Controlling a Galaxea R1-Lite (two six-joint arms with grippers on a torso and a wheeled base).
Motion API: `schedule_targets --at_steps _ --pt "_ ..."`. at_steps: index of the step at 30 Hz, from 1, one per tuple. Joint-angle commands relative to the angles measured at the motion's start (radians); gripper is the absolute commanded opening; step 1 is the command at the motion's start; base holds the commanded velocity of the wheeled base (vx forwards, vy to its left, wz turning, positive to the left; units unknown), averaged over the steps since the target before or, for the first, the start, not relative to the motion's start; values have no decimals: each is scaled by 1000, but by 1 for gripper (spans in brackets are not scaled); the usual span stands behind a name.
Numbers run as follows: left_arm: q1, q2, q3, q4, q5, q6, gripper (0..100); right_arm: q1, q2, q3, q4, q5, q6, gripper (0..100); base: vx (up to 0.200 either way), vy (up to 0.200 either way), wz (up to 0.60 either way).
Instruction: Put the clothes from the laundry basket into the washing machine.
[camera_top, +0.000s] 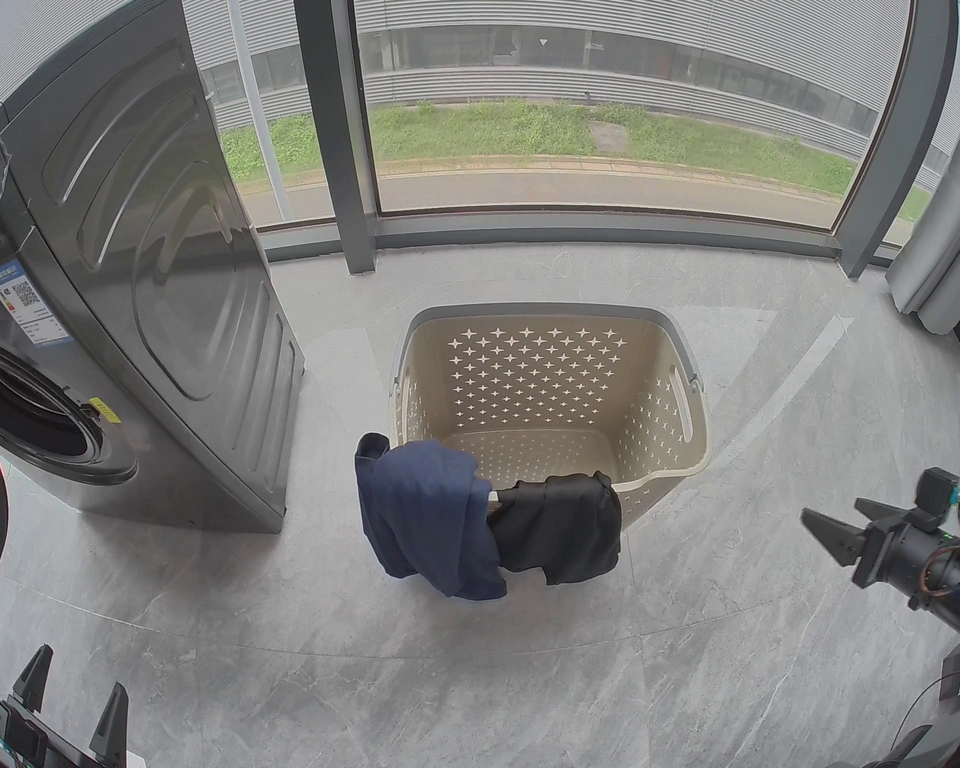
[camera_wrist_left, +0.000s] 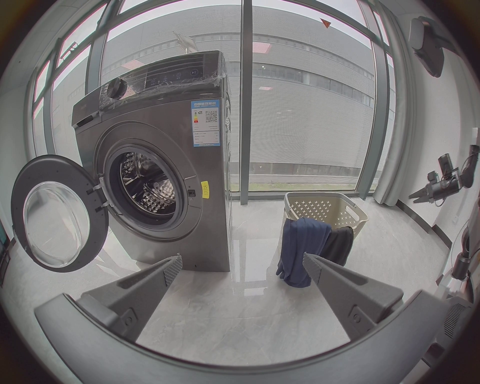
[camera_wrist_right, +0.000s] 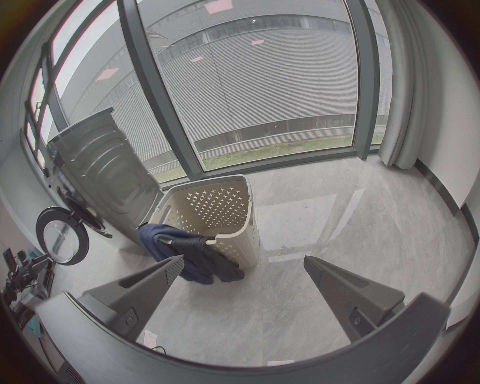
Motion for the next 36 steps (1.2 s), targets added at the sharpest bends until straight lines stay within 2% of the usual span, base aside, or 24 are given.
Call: schedule_targets --at_steps 1,9,15,20,24,28,31,36 --pt "0 -10 18 0 -1 0 100 135 309 44 -147 -67 49 100 0 0 0" --pt "0 -10 18 0 -1 -1 100 206 355 40 -152 -89 49 100 0 0 0" --pt "0 -10 18 0 -1 0 100 236 424 -5 -168 -90 66 100 0 -200 0" --pt "0 -10 18 0 -1 2 100 288 476 -19 -201 -95 83 100 0 0 0" --pt "0 -10 18 0 -1 2 100 324 505 -31 -222 -135 98 100 0 0 0" --pt "0 -10 18 0 -3 4 100 371 552 -52 -225 -138 126 100 0 0 0" --pt "0 -10 18 0 -3 4 100 397 582 -68 -225 -139 127 100 67 0 0" --pt "0 -10 18 0 -3 2 100 407 635 -105 -227 -139 130 100 80 0 0"
